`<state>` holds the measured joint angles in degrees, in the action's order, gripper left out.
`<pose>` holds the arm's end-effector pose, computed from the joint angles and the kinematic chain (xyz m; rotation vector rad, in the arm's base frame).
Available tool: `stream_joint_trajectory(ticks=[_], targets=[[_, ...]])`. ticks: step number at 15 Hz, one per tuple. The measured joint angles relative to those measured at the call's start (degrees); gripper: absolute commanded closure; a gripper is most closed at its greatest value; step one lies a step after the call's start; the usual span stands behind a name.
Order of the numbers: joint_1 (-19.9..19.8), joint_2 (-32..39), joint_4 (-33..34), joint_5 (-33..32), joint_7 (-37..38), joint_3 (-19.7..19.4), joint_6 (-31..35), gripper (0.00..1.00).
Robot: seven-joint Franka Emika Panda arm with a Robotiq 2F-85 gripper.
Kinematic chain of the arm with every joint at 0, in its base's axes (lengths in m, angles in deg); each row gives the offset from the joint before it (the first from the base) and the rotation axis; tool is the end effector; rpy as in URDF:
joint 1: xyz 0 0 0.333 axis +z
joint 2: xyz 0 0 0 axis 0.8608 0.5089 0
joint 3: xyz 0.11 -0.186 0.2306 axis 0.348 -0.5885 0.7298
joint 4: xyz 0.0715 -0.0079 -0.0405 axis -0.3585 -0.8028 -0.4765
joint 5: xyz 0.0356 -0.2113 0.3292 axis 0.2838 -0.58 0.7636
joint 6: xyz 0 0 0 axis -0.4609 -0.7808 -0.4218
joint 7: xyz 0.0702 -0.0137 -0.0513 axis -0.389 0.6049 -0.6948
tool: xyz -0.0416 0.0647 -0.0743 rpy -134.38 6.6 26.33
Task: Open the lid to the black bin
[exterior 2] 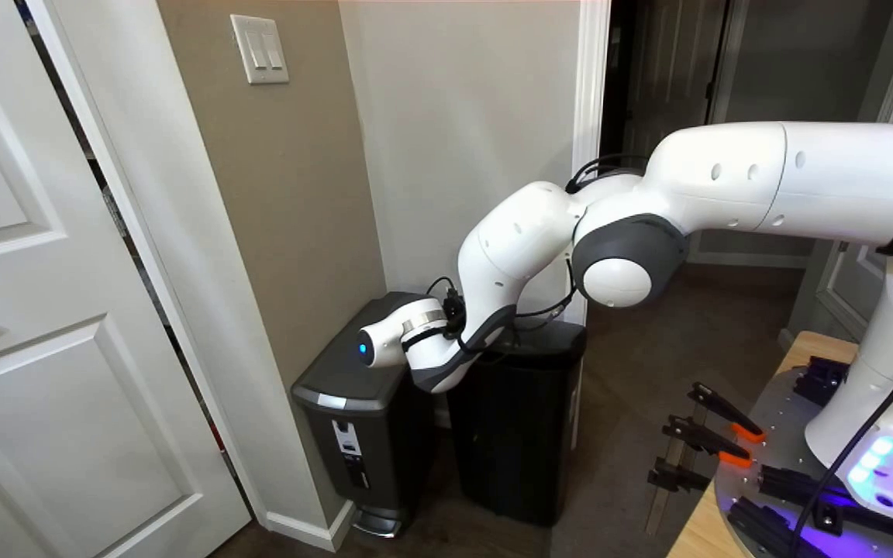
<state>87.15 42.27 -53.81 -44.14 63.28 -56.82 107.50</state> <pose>0.6816 0.1732 -0.0262 1.8957 0.5368 -0.2042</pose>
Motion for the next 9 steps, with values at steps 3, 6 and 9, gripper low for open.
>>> stream_joint_trajectory(ticks=[3,6,9], targets=[[-0.8,0.0,1.5,0.4,1.9,1.2,-1.2,0.00],[-2.1,-0.2,2.6,3.0,3.8,2.3,-1.3,0.00],[-3.5,-0.8,2.9,6.0,6.4,2.9,-1.3,0.00]])
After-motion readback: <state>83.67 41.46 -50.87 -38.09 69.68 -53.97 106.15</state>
